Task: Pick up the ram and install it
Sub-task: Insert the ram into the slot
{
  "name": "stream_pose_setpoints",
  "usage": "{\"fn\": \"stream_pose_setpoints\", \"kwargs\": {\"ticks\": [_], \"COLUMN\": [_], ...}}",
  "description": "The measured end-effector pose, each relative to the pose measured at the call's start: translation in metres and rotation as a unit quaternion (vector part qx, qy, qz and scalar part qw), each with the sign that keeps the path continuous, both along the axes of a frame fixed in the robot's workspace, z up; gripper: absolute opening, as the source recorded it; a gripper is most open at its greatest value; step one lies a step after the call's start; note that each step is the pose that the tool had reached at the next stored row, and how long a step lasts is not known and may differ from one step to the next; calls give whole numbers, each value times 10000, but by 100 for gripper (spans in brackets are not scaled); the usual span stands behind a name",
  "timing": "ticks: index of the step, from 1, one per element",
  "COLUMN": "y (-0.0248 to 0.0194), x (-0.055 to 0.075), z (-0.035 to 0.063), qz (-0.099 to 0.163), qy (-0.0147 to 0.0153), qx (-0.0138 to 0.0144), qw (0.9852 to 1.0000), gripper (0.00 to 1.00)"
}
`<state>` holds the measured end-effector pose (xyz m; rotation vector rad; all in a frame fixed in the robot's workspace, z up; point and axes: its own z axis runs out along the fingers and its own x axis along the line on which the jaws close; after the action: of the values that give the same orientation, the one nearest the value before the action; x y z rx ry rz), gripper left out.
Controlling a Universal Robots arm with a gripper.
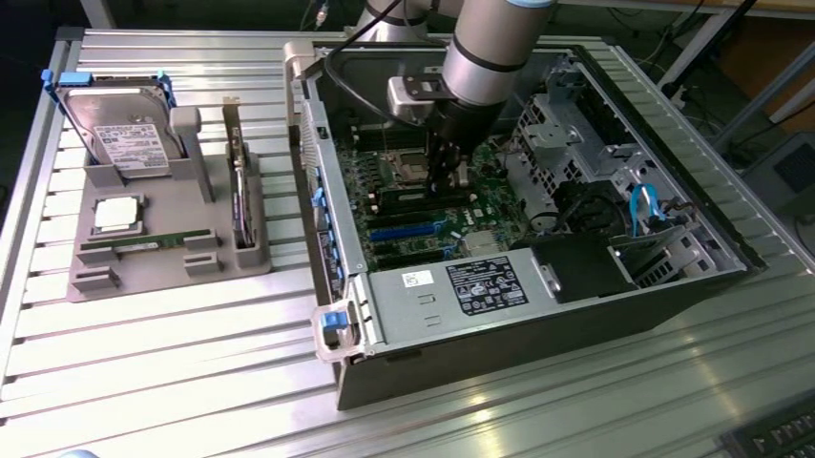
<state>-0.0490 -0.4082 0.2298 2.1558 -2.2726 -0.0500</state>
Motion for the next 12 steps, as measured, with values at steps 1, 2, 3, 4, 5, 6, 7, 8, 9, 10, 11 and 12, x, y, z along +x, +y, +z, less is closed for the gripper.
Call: {"fn": "stream_pose_setpoints", "kwargs": {"ticks": [1,2,3,4,5,6,7,8,9,10,11,12], "y": [0,0,0,0,0,0,0,0,0,1,0,0], "x": [0,0,0,1,4,8,13,17,19,20,20,21], "z": [-2,-4,-4,-4,-5,-5,-5,-4,-2,0,7,18], "qz": [0,1,1,2,2,2,2,2,2,2,2,2], "qy": [0,0,0,0,1,2,3,5,6,8,11,16], "qx": [0,0,0,0,0,1,1,0,0,0,-1,0], "qw": [10000,10000,10000,10000,10000,10000,10000,10000,10000,10000,10000,10000], "gripper": [14,14,14,14,14,14,14,14,14,14,14,14]}}
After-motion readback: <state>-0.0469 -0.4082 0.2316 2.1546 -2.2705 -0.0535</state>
